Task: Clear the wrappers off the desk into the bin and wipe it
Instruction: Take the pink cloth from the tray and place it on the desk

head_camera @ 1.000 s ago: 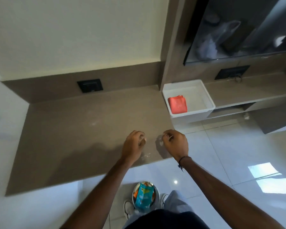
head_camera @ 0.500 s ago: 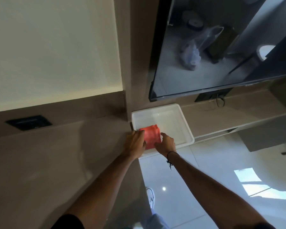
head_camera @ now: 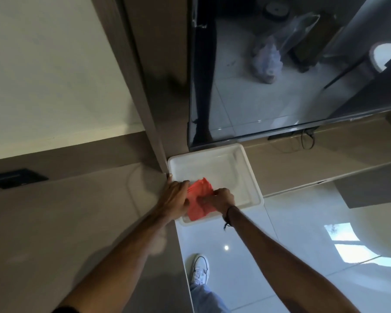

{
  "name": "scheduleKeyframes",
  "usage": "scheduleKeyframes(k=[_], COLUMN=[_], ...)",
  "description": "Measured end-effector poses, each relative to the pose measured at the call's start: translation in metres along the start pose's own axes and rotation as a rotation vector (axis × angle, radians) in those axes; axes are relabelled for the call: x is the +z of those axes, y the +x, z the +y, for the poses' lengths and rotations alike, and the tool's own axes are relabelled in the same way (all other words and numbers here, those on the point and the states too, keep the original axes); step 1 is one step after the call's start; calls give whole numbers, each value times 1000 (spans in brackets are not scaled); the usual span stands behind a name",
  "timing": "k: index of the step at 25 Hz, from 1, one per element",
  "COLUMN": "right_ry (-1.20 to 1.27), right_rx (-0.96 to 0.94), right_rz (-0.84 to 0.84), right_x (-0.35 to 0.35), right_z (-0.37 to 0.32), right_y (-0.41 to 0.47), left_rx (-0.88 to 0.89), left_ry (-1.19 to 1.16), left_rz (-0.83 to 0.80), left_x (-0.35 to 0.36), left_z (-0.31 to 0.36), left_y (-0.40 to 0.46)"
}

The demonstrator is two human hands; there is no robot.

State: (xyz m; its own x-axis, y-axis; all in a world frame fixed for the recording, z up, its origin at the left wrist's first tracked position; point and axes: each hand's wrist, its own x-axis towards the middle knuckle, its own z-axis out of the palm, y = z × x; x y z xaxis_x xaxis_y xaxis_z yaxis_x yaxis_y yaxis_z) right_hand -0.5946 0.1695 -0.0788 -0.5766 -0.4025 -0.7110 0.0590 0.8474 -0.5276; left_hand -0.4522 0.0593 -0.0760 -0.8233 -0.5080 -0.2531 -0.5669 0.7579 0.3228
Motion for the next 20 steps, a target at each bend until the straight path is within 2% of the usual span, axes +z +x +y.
scheduleKeyframes(k=[3,5,7,9,11,13,17,20], right_ry=[110,133,98,-4,-139,-195,-139,-126], right_rx=[-72,-114,-135,-167,-219,-248,-326,-419], right_rz=[-44,-148,-239,-237,-129,47,355,447], right_x=[0,18,48,83,114,129,141,171], right_z=[4,7,9,14,22,32,74,128], right_y=[-34,-60,-85,-107,-131,-155,-216,-267], left_rx=[-40,-104,-184,-240,-253,-262,-198,-110], left_ry=[-326,-455,-487,-446,-413,-386,-329,-413], left_rz=[155,212,241,189,88,67,296,402], left_x=[-14,-22,-26,-25,-20,-15,-2,25], left_z=[-15,-32,-52,-70,-81,-83,-75,-66], left_y=[-41,-79,-119,-157,-192,-219,-288,-353])
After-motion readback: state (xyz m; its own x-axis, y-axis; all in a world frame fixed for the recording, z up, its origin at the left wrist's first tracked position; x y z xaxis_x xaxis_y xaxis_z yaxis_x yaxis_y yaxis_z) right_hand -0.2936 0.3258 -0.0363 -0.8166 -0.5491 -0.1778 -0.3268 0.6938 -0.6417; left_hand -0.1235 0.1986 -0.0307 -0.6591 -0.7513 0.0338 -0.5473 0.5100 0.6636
